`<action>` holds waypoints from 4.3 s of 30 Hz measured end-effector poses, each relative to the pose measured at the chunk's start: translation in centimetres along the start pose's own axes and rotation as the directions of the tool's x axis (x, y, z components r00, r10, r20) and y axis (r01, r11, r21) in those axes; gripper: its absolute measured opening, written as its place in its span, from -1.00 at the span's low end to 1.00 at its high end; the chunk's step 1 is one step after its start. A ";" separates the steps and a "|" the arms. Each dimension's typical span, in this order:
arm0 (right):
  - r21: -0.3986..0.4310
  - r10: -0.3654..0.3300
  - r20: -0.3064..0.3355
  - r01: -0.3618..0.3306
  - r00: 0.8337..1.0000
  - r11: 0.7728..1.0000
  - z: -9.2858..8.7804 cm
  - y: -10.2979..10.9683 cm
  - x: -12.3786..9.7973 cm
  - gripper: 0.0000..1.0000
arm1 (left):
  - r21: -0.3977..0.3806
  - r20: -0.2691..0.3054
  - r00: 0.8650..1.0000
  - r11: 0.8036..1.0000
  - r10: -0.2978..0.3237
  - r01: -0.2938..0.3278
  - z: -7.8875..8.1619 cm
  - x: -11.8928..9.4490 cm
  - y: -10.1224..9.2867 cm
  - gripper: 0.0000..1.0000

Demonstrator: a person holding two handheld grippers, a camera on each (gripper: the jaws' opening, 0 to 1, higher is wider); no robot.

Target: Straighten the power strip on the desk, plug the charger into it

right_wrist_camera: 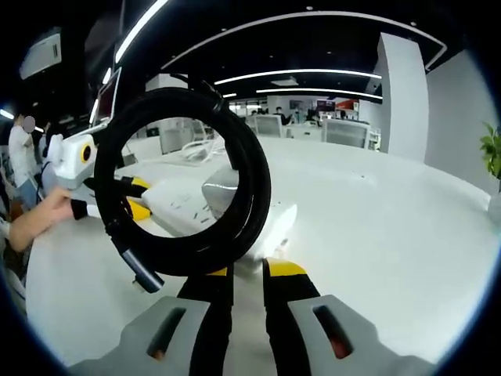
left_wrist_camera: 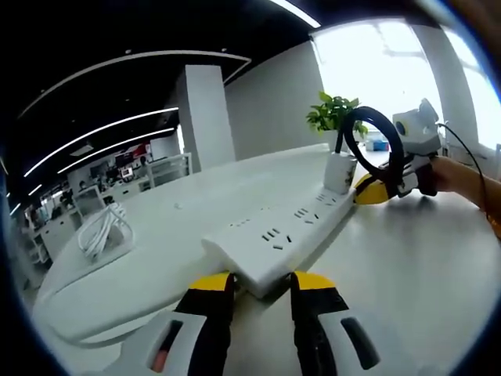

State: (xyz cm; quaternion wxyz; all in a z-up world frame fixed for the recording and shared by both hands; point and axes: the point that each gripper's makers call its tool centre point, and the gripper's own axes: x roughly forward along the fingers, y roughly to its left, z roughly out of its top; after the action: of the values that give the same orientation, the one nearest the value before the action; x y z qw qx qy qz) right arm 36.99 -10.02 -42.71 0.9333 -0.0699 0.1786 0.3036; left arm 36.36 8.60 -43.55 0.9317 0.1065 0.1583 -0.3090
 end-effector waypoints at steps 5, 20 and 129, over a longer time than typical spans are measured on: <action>0.004 -0.011 0.003 0.011 1.000 1.000 -0.1 0.2 0.0 -0.72 | 0.009 -0.005 1.000 1.000 -0.001 0.001 -0.1 -0.2 -0.2 -0.41; 0.065 -0.074 0.045 0.071 0.996 0.995 0.0 -1.6 -2.3 -0.71 | -0.072 -0.006 1.000 0.997 0.022 -0.023 -0.4 -1.5 1.1 -0.42; 0.067 -0.260 0.156 0.253 0.953 0.965 -0.5 10.2 -19.0 -0.27 | -0.106 0.099 0.942 0.945 0.320 -0.310 -0.2 -22.5 -7.5 -0.04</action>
State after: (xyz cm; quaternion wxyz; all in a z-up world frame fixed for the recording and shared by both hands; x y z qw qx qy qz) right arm 16.51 -12.25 -36.23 0.9777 -0.0457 0.0977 0.1804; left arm 14.71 14.97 -36.41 0.9805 0.0709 0.0989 -0.1541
